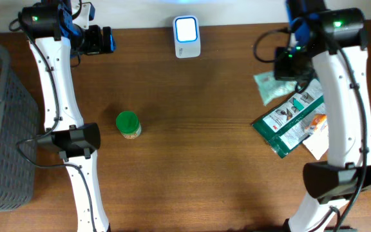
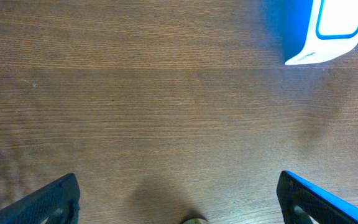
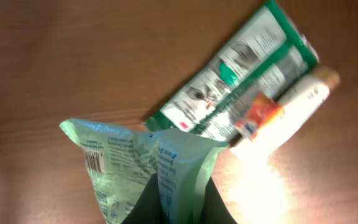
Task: Scan the item barcode
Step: 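Carry the mint-green packet right and release it onto the pile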
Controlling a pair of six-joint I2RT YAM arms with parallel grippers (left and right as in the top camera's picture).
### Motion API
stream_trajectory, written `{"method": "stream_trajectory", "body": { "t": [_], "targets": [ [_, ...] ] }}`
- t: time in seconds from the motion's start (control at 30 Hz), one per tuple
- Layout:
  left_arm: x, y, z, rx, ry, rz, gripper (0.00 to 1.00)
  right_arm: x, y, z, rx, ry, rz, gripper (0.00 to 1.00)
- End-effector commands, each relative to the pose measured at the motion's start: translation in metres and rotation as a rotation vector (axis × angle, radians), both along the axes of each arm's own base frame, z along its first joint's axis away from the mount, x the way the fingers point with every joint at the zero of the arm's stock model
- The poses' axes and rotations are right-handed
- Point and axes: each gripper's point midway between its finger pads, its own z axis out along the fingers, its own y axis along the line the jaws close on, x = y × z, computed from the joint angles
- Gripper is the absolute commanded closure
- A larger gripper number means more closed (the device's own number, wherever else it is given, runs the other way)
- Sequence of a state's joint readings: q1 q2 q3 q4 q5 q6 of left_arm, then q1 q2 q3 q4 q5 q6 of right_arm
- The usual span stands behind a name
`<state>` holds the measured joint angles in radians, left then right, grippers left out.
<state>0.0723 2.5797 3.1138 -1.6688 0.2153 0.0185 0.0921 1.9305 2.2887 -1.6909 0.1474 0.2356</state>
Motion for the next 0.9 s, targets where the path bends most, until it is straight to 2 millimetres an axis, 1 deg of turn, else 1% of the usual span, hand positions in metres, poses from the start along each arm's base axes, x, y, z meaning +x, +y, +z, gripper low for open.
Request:
{"method": "stream_trajectory", "body": {
  "t": [0.0, 0.1, 0.17, 0.3, 0.4, 0.43, 0.47, 0.5, 0.53, 0.57, 0.6, 0.63, 0.7, 0.77, 0.83, 0.87],
  "targets": [
    [0.001, 0.001, 0.001, 0.005, -0.009, -0.002, 0.01, -0.011, -0.027, -0.039, 0.022, 0.123, -0.111, 0.96],
    [0.001, 0.001, 0.001, 0.005, -0.009, -0.002, 0.01, -0.014, -0.048, -0.076, 0.049, 0.184, -0.177, 0.96],
    [0.001, 0.001, 0.001, 0.005, -0.009, -0.002, 0.01, -0.016, -0.059, -0.097, 0.051, 0.209, -0.208, 0.96],
    [0.001, 0.001, 0.001, 0.005, -0.009, -0.002, 0.01, -0.023, -0.076, -0.130, 0.069, 0.243, -0.260, 0.96],
    [0.001, 0.001, 0.001, 0.005, -0.009, -0.002, 0.01, -0.024, -0.085, -0.146, 0.071, 0.245, -0.282, 0.95],
    [0.001, 0.001, 0.001, 0.005, -0.009, -0.002, 0.01, -0.023, -0.087, -0.150, 0.071, 0.242, -0.287, 0.92],
    [0.001, 0.001, 0.001, 0.005, -0.009, -0.002, 0.01, -0.023, -0.089, -0.155, 0.072, 0.238, -0.292, 0.91],
    [0.001, 0.001, 0.001, 0.005, -0.009, -0.002, 0.01, -0.023, -0.090, -0.158, 0.071, 0.238, -0.294, 0.89],
    [0.001, 0.001, 0.001, 0.005, -0.009, -0.002, 0.01, -0.024, -0.092, -0.162, 0.072, 0.241, -0.299, 0.82],
    [0.001, 0.001, 0.001, 0.005, -0.009, -0.002, 0.01, -0.025, -0.092, -0.165, 0.073, 0.243, -0.301, 0.69],
    [0.001, 0.001, 0.001, 0.005, -0.009, -0.002, 0.01, -0.026, -0.092, -0.166, 0.073, 0.245, -0.301, 0.50],
    [0.001, 0.001, 0.001, 0.005, -0.009, -0.002, 0.01, -0.025, -0.092, -0.166, 0.073, 0.243, -0.301, 0.38],
    [0.001, 0.001, 0.001, 0.005, -0.009, -0.002, 0.01, -0.024, -0.092, -0.165, 0.073, 0.239, -0.299, 0.35],
    [0.001, 0.001, 0.001, 0.005, -0.009, -0.002, 0.01, -0.021, -0.092, -0.159, 0.073, 0.228, -0.299, 0.34],
    [0.001, 0.001, 0.001, 0.005, -0.009, -0.002, 0.01, -0.018, -0.092, -0.146, 0.077, 0.218, -0.291, 0.34],
    [0.001, 0.001, 0.001, 0.005, -0.009, -0.002, 0.01, -0.015, -0.086, -0.136, 0.098, 0.209, -0.256, 0.34]
  ]
}}
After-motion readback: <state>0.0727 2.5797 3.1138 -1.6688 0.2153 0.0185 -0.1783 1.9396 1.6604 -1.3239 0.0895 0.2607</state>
